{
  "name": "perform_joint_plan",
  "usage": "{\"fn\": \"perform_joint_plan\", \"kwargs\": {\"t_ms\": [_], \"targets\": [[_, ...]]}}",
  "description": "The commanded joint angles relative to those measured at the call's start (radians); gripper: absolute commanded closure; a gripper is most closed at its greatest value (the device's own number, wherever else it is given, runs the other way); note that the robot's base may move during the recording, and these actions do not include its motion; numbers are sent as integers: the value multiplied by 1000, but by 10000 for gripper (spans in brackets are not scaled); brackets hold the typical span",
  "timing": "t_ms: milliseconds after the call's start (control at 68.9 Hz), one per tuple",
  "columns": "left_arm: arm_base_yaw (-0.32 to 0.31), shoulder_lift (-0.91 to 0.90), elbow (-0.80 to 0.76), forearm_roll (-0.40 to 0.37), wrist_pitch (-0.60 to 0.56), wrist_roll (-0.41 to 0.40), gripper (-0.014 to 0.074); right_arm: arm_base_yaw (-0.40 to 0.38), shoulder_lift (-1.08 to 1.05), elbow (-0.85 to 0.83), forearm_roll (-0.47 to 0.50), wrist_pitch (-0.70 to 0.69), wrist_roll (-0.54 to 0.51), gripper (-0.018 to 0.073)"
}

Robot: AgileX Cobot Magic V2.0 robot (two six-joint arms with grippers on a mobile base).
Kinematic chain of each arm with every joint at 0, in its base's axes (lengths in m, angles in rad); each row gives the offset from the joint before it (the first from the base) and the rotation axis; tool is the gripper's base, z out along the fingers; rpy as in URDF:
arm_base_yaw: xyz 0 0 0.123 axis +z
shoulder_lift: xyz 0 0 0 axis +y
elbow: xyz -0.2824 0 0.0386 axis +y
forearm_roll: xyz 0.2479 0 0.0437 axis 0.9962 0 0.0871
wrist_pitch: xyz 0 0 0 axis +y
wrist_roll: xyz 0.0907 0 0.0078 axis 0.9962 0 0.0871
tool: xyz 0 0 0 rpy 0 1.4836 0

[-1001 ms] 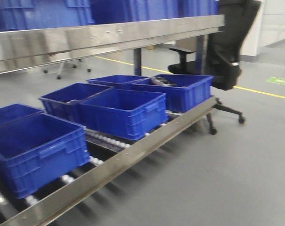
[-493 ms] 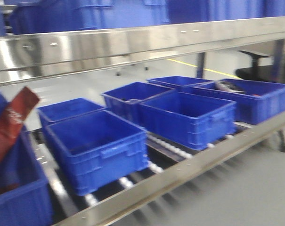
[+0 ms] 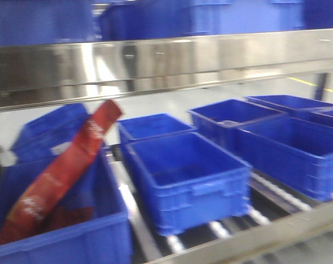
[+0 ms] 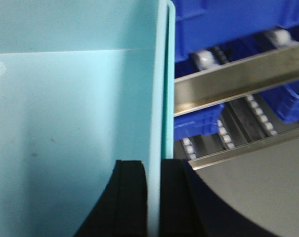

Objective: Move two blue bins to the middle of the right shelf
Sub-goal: 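Drive the base up to the shelf holding blue bins and a red bag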

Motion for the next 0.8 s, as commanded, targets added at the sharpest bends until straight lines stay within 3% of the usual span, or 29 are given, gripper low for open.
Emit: {"fn": "perform_joint_plan", "kwargs": {"t_ms": [0,784], "targets": [[-11,-17,-14,-14,-67,-8,707,8,-13,-12,19,-83,-8,722],[-11,-17,-14,-15,-67,-8,707,8,-13,-12,19,-83,-8,722]]}}
